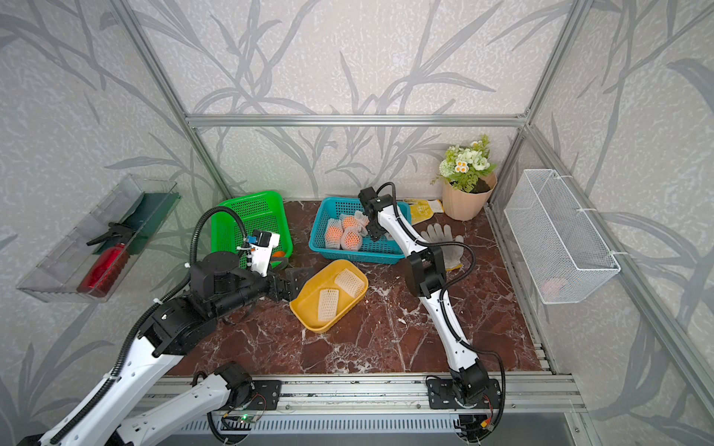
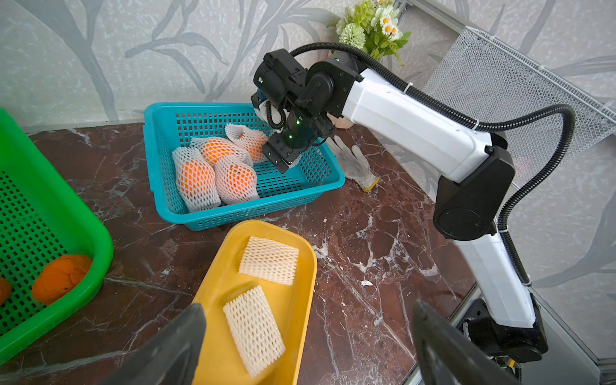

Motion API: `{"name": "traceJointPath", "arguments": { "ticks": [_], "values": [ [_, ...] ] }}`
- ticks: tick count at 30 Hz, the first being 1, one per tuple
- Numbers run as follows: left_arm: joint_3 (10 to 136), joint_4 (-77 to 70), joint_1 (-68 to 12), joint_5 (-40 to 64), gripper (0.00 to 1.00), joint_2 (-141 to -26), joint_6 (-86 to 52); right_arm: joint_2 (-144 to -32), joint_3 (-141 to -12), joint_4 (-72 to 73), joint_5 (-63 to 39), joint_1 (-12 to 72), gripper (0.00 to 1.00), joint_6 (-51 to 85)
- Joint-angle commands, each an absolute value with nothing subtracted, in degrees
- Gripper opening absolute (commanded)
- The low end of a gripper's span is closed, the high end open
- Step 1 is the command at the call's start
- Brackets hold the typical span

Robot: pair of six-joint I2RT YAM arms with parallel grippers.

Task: Remove foam nets from oranges
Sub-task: Pick up the orange from the basket.

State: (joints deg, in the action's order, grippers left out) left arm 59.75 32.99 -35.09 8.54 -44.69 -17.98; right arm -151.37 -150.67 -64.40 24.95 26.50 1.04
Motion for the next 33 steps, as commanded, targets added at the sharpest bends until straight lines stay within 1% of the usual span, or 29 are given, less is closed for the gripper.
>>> {"name": "traceJointPath", "arguments": {
  "ticks": [1,8,14,18,21,22,23,29,33],
  "values": [
    [59.77,34.94,-35.18,6.89,0.95,-43.26,-17.21,-153.46,-152.54,-63.47,27.45,26.15,0.92,-0.44],
    [59.79,37.06,-35.24,5.90,0.95,-42.03,-17.29,-154.48,-152.58,-63.85,24.93,24.45,0.89,2.56],
    [59.50,37.20,-35.19,5.71,0.95,-41.52,-17.31,-154.85,-152.11,-62.34,24.20,24.00,0.87,1.67],
    [59.50,37.96,-35.21,5.45,0.95,-41.42,-17.31,-155.54,-152.14,-62.05,23.68,23.73,0.78,1.44],
    [59.42,38.36,-35.23,5.14,0.95,-41.05,-17.18,-155.47,-152.18,-62.05,23.23,23.57,0.67,1.75],
    [59.33,38.49,-35.21,5.01,0.95,-40.94,-17.06,-155.25,-152.07,-62.09,23.11,23.64,0.62,1.97],
    [59.26,38.52,-35.22,4.90,0.95,-40.82,-16.97,-155.11,-152.02,-62.20,23.03,23.64,0.60,2.21],
    [59.01,38.49,-35.18,3.84,0.95,-41.23,-16.20,-151.11,-149.99,-63.56,22.84,23.80,0.51,5.61],
    [59.05,37.90,-35.23,2.24,0.96,-41.64,-14.81,-145.45,-145.75,-62.58,22.93,24.08,0.44,7.29]
  ]
}}
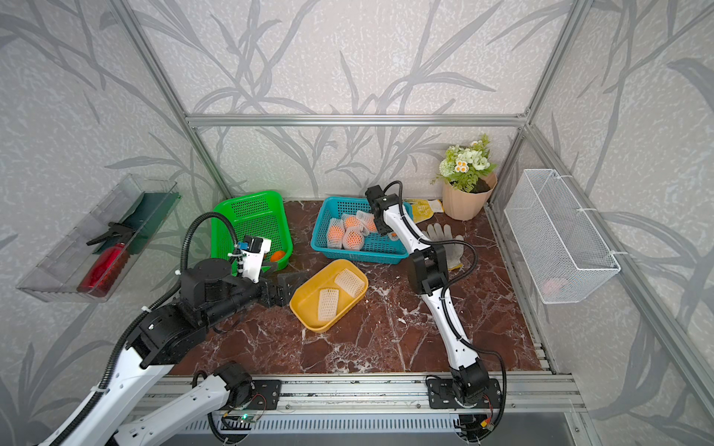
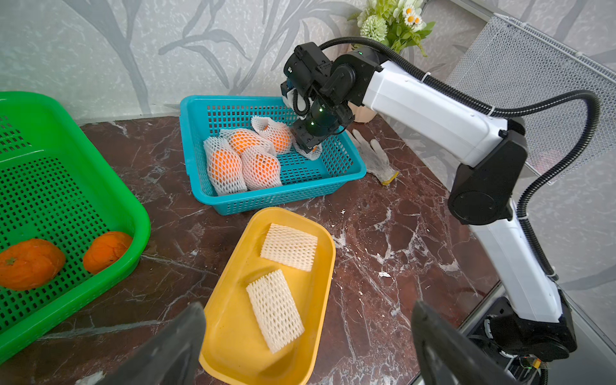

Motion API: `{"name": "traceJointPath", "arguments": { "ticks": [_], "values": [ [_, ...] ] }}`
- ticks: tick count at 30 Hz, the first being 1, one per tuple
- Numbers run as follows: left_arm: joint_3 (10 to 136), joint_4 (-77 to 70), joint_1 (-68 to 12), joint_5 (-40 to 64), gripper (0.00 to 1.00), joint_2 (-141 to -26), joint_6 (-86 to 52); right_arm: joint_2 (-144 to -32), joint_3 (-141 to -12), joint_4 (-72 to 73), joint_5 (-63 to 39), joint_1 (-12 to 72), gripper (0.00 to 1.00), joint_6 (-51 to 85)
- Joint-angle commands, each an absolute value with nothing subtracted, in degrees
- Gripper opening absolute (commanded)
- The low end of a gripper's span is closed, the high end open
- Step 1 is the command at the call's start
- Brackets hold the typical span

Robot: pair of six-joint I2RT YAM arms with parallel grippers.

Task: Remove foam nets from oranges
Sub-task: Pick up the orange from the basket, then place the orange at the center of the board.

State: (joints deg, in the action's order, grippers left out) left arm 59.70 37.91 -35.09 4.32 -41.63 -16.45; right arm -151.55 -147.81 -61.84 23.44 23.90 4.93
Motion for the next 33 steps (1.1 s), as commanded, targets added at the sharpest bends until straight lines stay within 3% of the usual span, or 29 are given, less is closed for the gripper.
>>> {"name": "traceJointPath", "arguments": {
  "ticks": [1,11,19,25,33],
  "values": [
    [58.98,37.52,-35.22,2.04,0.95,-41.73,-14.53,-143.51,-144.14,-61.72,23.09,24.25,0.44,7.26],
    [58.23,31.47,-35.24,2.58,0.95,-44.67,-15.02,-121.92,-123.98,-56.43,21.09,24.61,0.42,7.77],
    [59.76,26.57,-35.33,7.14,0.95,-52.64,-16.14,-90.57,-90.13,-48.74,11.70,24.52,0.42,9.05],
    [59.24,22.45,-39.07,10.14,0.93,-60.26,-17.93,-68.87,-62.54,-46.09,5.40,24.35,0.43,19.58],
    [57.28,15.79,-47.87,8.33,0.91,-66.89,-22.80,-61.84,-41.14,-35.33,0.54,25.03,0.41,34.61]
  ]
}}
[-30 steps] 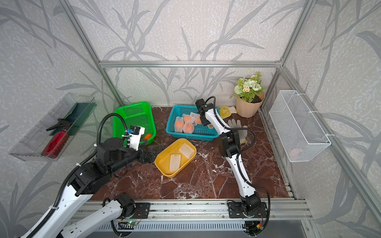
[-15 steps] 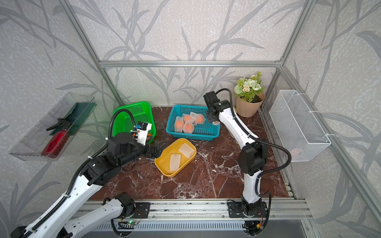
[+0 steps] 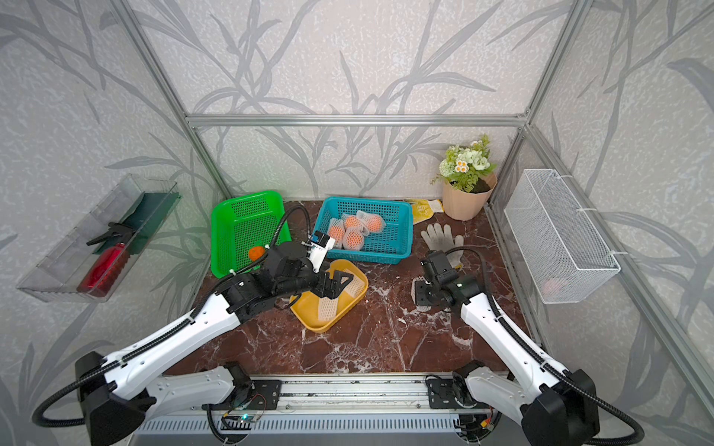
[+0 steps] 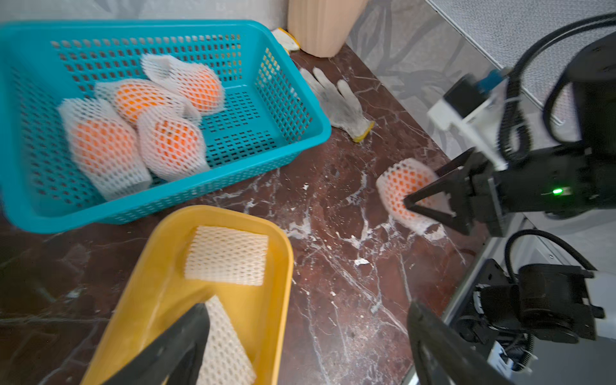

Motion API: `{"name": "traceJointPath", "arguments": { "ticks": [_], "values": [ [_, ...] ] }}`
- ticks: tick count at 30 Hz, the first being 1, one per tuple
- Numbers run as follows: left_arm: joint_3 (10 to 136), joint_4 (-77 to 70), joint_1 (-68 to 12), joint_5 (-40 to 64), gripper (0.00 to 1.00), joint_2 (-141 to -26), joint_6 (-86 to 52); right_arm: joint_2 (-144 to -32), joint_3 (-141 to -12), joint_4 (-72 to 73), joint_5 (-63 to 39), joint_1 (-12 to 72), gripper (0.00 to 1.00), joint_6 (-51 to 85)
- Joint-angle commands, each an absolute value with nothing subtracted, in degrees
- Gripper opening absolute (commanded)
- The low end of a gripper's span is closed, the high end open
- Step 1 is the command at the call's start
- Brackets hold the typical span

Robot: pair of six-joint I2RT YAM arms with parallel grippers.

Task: Remove foam nets from oranges
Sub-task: Place the orange at the center of the board.

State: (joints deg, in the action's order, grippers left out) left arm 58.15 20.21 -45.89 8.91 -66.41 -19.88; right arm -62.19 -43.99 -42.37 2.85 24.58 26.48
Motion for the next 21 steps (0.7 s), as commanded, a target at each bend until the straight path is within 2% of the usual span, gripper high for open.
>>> {"name": "traceJointPath", "arguments": {
  "ticks": [1,8,11,16,21],
  "values": [
    [57.19,15.65,-49.10,7.46,0.92,-67.54,-22.74,-62.32,-40.23,-34.32,1.12,25.18,0.41,36.02],
    [57.89,15.26,-54.49,5.33,0.90,-72.29,-25.08,-66.76,-33.59,-27.31,0.06,26.32,0.43,50.11],
    [57.49,13.97,-56.00,4.65,0.90,-73.55,-26.61,-66.39,-32.11,-26.10,-0.79,27.64,0.54,56.14],
    [58.43,14.28,-57.86,4.79,0.90,-76.08,-27.60,-61.70,-31.68,-28.40,-3.99,28.74,0.81,61.36],
    [59.48,13.89,-59.10,6.00,0.89,-77.95,-29.38,-52.04,-32.91,-37.25,-3.25,28.65,0.90,61.82]
  ]
}}
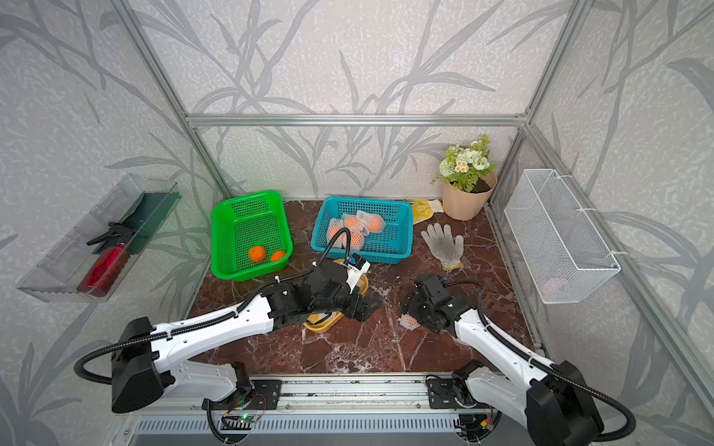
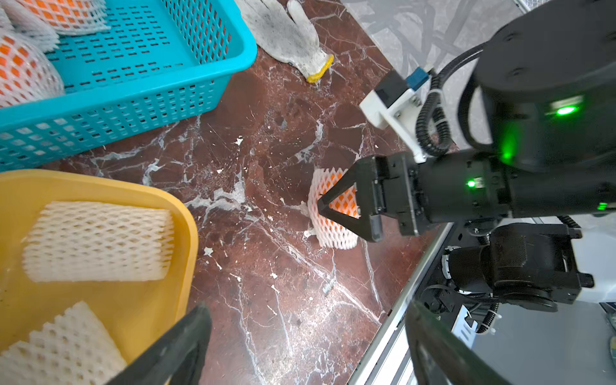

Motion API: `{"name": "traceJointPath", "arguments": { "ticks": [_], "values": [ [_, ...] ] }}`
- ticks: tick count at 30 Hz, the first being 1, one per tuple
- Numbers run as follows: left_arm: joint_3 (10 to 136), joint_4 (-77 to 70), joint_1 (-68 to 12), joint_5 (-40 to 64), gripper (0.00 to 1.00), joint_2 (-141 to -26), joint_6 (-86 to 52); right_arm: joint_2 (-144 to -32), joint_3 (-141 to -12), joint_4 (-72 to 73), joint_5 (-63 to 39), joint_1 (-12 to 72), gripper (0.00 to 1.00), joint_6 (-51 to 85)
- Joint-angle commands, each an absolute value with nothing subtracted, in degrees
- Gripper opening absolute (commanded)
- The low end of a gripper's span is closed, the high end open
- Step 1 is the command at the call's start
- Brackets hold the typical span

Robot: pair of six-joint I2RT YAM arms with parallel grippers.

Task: Remove foam nets from oranges
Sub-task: Place the orange at the center of the board, then pick up the orange from the center of the board.

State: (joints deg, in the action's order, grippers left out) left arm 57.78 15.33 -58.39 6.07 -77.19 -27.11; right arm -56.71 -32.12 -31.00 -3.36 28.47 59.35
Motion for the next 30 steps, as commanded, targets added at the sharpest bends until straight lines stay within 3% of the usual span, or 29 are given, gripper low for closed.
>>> {"name": "traceJointPath", "arguments": {
  "ticks": [1,5,10,19,23,30],
  "values": [
    [59.88,13.75,-59.30,6.26,0.89,-78.40,-29.68,-49.56,-33.16,-38.89,-2.47,28.46,0.90,61.54],
    [62.28,13.86,-60.19,7.72,0.88,-81.30,-30.71,-43.87,-33.06,-42.58,-4.09,22.68,0.87,56.47],
    [67.10,13.43,-60.76,13.49,0.82,-87.55,-33.58,-50.70,-31.31,-34.75,-24.01,2.85,0.55,45.79],
    [77.51,12.22,-61.17,22.46,0.42,-102.45,-41.33,-74.59,-40.26,-29.29,-34.95,-5.95,0.13,31.86],
    [80.19,14.35,-61.43,24.10,0.27,-106.32,-43.21,-80.55,-41.57,-26.05,-36.46,-6.15,0.09,31.55],
    [81.58,16.57,-61.39,25.91,0.17,-110.09,-45.44,-82.20,-41.16,-27.75,-37.43,-6.11,0.08,29.37]
  ]
}}
